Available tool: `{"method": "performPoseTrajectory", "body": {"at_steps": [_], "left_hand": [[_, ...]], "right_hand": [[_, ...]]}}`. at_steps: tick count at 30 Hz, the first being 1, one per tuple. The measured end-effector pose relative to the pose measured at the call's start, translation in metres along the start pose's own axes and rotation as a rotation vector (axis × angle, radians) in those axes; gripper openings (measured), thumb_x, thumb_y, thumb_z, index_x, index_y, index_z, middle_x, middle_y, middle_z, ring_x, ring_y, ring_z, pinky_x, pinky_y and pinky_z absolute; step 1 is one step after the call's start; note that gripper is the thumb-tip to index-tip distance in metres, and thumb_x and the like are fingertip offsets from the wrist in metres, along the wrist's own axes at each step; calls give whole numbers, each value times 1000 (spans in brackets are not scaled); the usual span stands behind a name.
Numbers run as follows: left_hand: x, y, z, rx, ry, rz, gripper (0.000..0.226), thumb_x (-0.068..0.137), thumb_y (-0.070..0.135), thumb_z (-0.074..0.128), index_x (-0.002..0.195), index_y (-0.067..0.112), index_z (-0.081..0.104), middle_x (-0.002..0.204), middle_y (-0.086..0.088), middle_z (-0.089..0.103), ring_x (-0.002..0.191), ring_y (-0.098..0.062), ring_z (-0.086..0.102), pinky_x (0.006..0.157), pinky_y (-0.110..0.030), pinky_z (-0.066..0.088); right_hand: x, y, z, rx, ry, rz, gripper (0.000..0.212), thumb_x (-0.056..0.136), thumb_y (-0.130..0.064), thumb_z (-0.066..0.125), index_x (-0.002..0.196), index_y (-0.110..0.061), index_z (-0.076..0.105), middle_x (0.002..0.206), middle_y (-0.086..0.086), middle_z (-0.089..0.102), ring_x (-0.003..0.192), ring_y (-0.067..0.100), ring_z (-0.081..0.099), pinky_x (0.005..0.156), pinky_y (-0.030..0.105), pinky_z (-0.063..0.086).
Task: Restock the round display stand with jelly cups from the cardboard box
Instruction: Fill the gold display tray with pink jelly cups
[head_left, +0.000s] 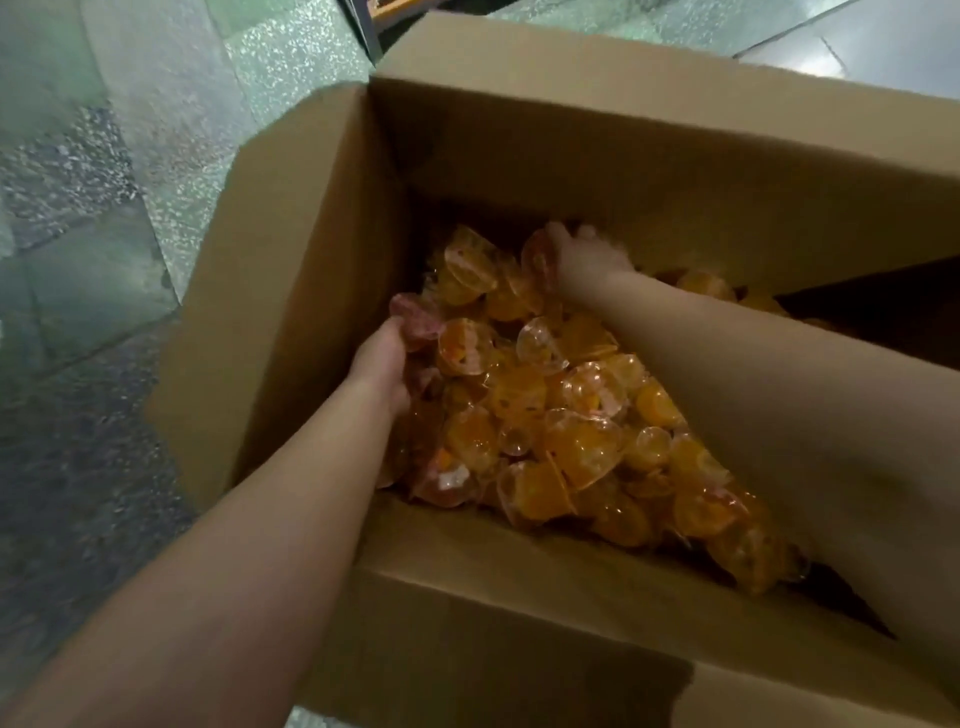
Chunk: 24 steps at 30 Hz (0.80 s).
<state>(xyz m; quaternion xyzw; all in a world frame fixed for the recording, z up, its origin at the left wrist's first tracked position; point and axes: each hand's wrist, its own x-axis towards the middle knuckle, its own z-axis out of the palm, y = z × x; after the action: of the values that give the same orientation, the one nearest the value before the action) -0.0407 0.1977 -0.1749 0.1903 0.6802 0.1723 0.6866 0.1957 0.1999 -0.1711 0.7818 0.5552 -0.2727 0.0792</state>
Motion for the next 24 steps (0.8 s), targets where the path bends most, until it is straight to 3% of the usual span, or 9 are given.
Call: {"method": "performPoseTrajectory", "body": {"at_steps": [2,5,9,11,14,16,20,24], "left_hand": [[12,0,-2,-49,-5,2,36,100,45,48,118,21,67,114,-11,72,105,-31,69,92,-45,56],[19,2,0,-25,31,-3,41,100,52,43,123,24,63,116,-11,70,105,-30,67,76,-36,58],[31,7,2,-51,116,-75,54,92,65,47,121,23,65,115,-12,70,101,-35,68,85,-46,58],[31,7,3,-52,158,-83,52,93,63,47,120,23,65,114,-10,70,100,-33,67,85,-42,58],[24,8,8,-91,188,-116,43,96,55,52,123,23,63,117,-8,65,100,-30,64,67,-30,57],[16,8,9,-130,202,-114,42,98,50,52,128,23,60,120,-8,61,100,-29,60,59,-29,52],[-11,9,3,-219,193,-80,37,97,45,57,123,20,60,119,-10,60,102,-30,60,74,-33,58],[-59,3,-7,-349,116,-5,27,98,38,58,116,17,59,115,-9,62,101,-27,60,86,-39,56]], "right_hand": [[8,-3,12,-92,17,-19,63,102,-25,48,156,-25,16,154,25,28,137,46,36,115,54,29],[16,-6,23,-210,67,-5,60,102,-24,46,155,-27,18,158,27,19,139,47,32,116,55,24],[18,-11,34,-248,119,31,61,100,-15,46,154,-27,20,156,27,22,134,47,39,113,53,31],[17,-16,36,-235,143,47,60,100,-12,45,153,-25,21,153,28,26,130,46,43,111,51,36],[16,-19,37,-204,176,71,56,99,-9,45,150,-21,24,147,29,33,123,46,49,105,50,42],[13,-17,37,-156,183,88,58,98,-9,48,149,-20,24,146,28,35,120,45,52,103,50,44],[-11,-8,25,116,167,158,81,89,-24,71,152,-21,21,154,15,28,127,40,50,103,50,45],[-58,15,4,363,173,199,89,84,-32,76,152,-18,20,151,8,35,126,35,52,98,49,49]]}}
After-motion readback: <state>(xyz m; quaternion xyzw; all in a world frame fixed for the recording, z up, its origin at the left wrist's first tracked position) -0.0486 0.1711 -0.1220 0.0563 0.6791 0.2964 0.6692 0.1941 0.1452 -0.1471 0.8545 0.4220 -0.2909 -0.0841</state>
